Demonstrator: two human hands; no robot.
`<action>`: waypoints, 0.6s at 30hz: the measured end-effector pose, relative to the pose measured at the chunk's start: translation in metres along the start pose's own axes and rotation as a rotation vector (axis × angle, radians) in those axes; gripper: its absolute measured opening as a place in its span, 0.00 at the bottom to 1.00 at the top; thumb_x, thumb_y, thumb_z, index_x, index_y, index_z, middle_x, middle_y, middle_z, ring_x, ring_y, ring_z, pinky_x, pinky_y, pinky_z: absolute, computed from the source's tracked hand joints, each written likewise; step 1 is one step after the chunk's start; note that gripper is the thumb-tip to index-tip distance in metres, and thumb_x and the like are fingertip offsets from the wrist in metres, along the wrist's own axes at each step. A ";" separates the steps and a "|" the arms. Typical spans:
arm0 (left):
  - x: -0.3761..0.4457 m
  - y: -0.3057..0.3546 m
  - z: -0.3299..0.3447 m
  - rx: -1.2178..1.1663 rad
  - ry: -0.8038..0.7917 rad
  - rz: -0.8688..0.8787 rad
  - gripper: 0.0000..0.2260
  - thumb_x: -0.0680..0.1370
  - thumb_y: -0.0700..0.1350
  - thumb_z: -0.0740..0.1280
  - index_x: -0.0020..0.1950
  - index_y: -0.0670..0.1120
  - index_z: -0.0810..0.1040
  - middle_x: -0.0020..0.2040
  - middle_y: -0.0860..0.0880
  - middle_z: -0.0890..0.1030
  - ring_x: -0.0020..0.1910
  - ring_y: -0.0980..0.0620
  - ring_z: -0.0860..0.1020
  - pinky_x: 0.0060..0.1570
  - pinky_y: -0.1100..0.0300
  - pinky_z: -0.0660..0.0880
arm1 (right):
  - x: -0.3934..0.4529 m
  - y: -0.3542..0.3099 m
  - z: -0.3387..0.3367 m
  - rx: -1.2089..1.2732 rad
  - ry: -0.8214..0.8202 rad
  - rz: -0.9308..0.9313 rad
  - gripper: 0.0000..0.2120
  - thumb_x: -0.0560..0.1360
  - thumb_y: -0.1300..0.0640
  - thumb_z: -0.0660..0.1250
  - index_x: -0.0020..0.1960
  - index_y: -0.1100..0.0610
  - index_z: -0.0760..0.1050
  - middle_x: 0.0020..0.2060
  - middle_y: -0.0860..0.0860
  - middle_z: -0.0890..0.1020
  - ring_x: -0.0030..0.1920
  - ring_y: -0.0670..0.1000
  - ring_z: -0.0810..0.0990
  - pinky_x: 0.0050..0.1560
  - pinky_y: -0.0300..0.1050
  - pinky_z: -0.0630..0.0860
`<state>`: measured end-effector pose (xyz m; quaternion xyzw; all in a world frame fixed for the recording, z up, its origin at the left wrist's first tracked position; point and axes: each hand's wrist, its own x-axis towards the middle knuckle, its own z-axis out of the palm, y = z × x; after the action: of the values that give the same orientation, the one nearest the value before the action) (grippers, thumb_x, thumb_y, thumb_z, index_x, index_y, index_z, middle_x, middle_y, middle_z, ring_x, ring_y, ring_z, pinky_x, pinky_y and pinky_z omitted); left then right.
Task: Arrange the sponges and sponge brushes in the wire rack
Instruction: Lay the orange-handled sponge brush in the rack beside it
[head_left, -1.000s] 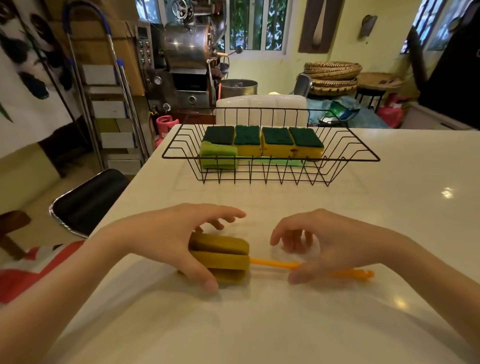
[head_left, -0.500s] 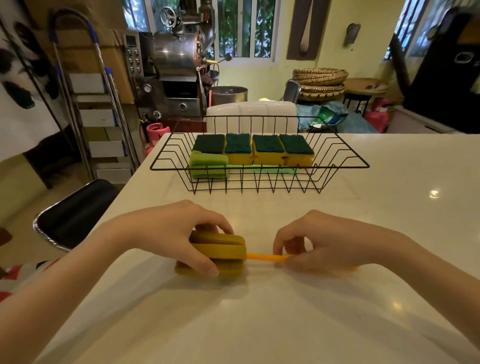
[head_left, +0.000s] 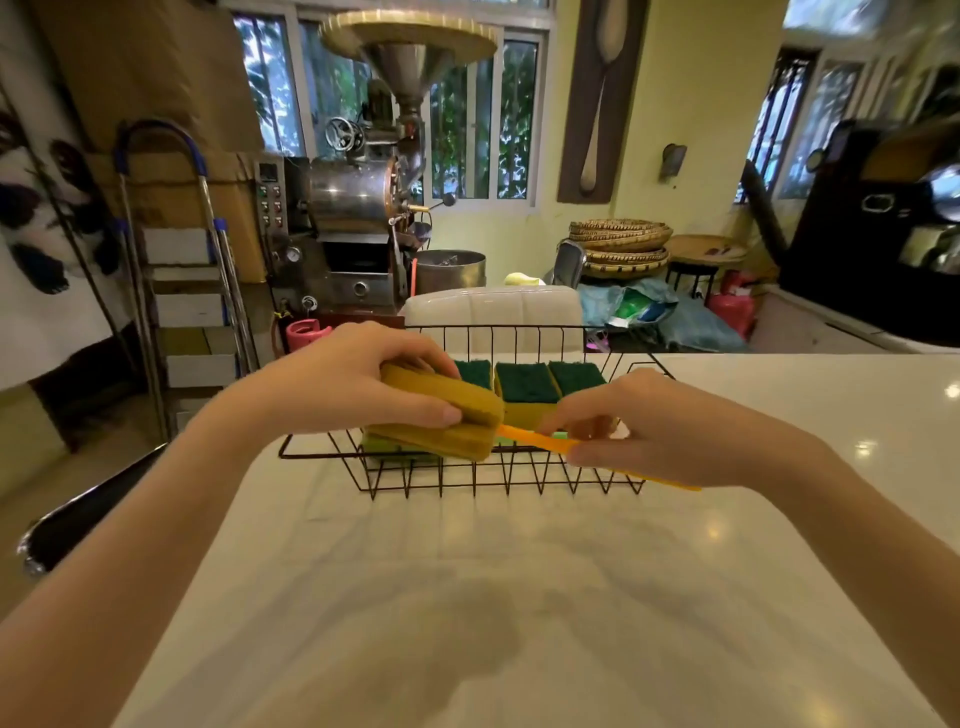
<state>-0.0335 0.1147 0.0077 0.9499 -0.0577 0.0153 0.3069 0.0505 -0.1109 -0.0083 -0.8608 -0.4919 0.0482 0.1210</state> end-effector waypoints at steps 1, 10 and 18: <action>0.005 -0.001 -0.002 -0.016 0.024 -0.008 0.21 0.64 0.59 0.66 0.56 0.57 0.74 0.50 0.57 0.74 0.48 0.56 0.74 0.38 0.67 0.72 | 0.004 0.003 -0.003 0.014 0.015 -0.001 0.14 0.74 0.53 0.64 0.60 0.44 0.74 0.46 0.45 0.81 0.45 0.46 0.79 0.48 0.43 0.78; 0.043 -0.006 -0.011 -0.226 0.166 -0.090 0.17 0.68 0.53 0.68 0.56 0.54 0.74 0.49 0.54 0.75 0.48 0.54 0.75 0.40 0.65 0.71 | 0.032 0.026 -0.013 0.191 0.034 -0.001 0.09 0.73 0.55 0.65 0.51 0.43 0.75 0.39 0.42 0.80 0.44 0.45 0.80 0.43 0.35 0.76; 0.064 0.006 -0.019 -1.233 0.386 -0.024 0.19 0.77 0.56 0.51 0.60 0.47 0.71 0.56 0.44 0.78 0.54 0.45 0.78 0.50 0.52 0.74 | 0.046 0.024 -0.028 0.844 0.271 -0.062 0.09 0.72 0.62 0.66 0.49 0.51 0.76 0.36 0.48 0.85 0.39 0.49 0.84 0.39 0.44 0.82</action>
<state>0.0297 0.1144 0.0311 0.5802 0.0110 0.1463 0.8011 0.0995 -0.0876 0.0144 -0.7194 -0.4347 0.1278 0.5264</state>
